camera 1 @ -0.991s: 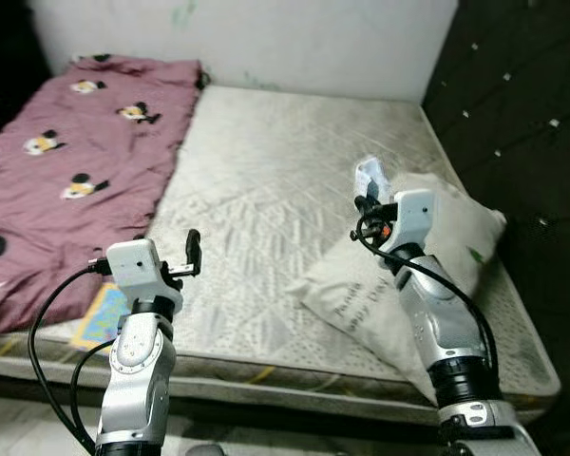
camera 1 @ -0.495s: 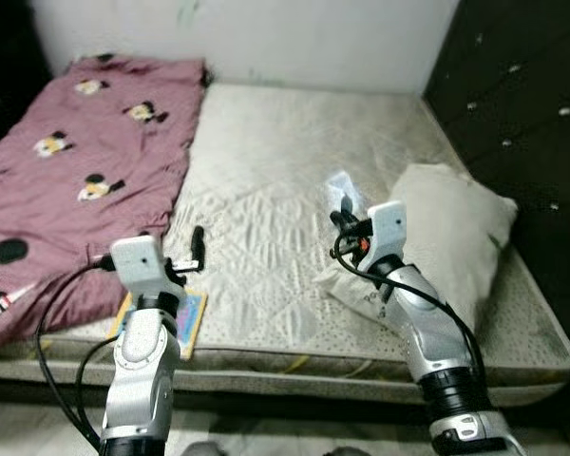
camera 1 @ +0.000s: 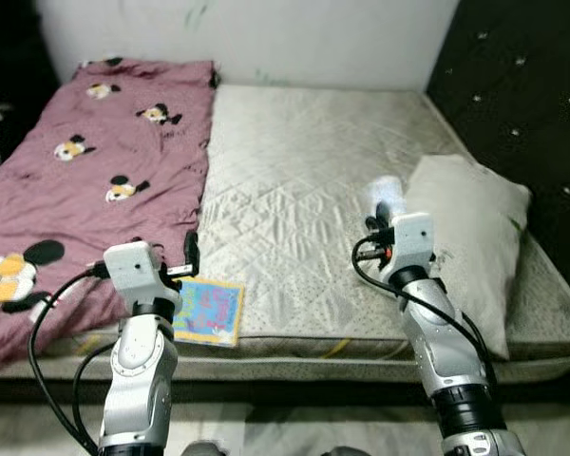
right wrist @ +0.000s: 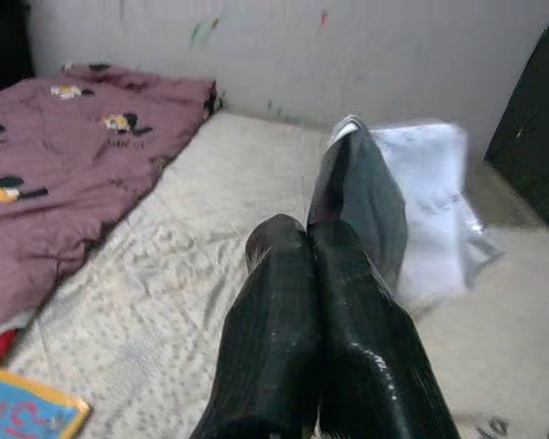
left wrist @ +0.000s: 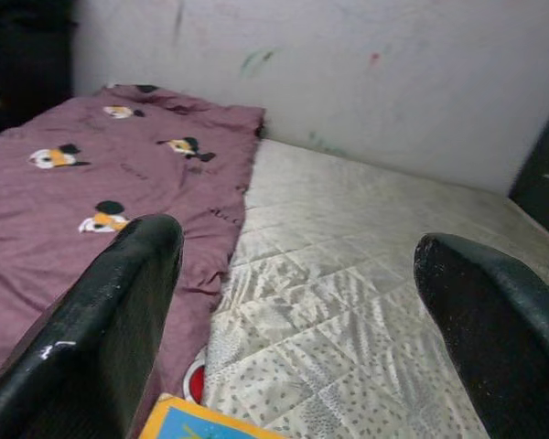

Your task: Clean up the room

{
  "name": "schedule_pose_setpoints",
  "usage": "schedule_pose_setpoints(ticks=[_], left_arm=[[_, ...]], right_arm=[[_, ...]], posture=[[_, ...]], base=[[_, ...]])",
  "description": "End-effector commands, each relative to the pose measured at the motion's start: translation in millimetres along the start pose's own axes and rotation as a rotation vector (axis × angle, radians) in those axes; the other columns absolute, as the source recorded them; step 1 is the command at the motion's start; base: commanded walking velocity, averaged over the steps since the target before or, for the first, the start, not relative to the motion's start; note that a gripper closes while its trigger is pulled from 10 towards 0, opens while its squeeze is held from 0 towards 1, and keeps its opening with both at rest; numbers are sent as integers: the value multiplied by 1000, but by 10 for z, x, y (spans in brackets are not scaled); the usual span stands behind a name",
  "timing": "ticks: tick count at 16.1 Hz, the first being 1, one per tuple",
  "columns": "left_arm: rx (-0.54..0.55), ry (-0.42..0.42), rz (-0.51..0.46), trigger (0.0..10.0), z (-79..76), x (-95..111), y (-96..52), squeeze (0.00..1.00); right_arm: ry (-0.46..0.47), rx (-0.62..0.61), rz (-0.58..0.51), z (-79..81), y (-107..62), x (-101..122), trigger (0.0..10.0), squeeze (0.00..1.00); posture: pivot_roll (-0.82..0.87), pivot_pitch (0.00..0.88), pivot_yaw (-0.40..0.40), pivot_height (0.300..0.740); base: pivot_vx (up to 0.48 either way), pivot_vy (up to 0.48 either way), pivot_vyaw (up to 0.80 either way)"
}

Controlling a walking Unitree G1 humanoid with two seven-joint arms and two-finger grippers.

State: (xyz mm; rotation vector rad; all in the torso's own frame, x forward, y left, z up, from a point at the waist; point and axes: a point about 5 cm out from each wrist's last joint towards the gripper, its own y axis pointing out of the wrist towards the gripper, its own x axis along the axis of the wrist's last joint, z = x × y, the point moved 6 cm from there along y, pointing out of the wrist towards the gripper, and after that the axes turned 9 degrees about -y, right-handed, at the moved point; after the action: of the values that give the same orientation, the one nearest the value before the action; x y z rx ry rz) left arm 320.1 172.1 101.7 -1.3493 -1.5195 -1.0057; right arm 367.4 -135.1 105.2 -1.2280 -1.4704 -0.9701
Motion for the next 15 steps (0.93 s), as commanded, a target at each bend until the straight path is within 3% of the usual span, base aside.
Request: schedule_pose_setpoints(ticks=[1,2,3,6,8,9,11,15], left_arm=[[18,14,-3,10000,75,28,-4,0],[15,15,-4,10000,71,28,-7,0],[14,19,-8,10000,70,40,-14,0],[-24,18,-22,10000,19,73,-23,0],[-37,9,-23,10000,6,83,-25,0],[-45,5,-24,10000,-8,85,-24,0],[-56,-3,-30,10000,-28,94,-28,0],[-62,-4,-31,10000,-37,97,-31,0]], right_arm=[[-10,22,-60,70,42,160,10000,0],[10,72,-25,129,21,107,10000,0],[132,109,-23,189,-13,105,10000,0],[94,55,-15,132,5,90,10000,0],[19,29,-14,128,23,104,10000,0],[52,62,-15,174,17,110,10000,0],[15,47,-40,138,22,154,10000,0],[41,52,-10,124,39,107,10000,0]], posture=[[-25,2,-32,740],[-24,3,-31,740],[-21,7,-30,740],[-22,11,-30,740],[-24,11,-31,740],[-24,11,-31,740],[-26,13,-33,740],[-21,13,-37,740]], base=[[0,480,0],[0,480,0],[0,0,0],[0,0,0],[0,0,0],[0,0,0],[0,0,0],[278,0,0]])
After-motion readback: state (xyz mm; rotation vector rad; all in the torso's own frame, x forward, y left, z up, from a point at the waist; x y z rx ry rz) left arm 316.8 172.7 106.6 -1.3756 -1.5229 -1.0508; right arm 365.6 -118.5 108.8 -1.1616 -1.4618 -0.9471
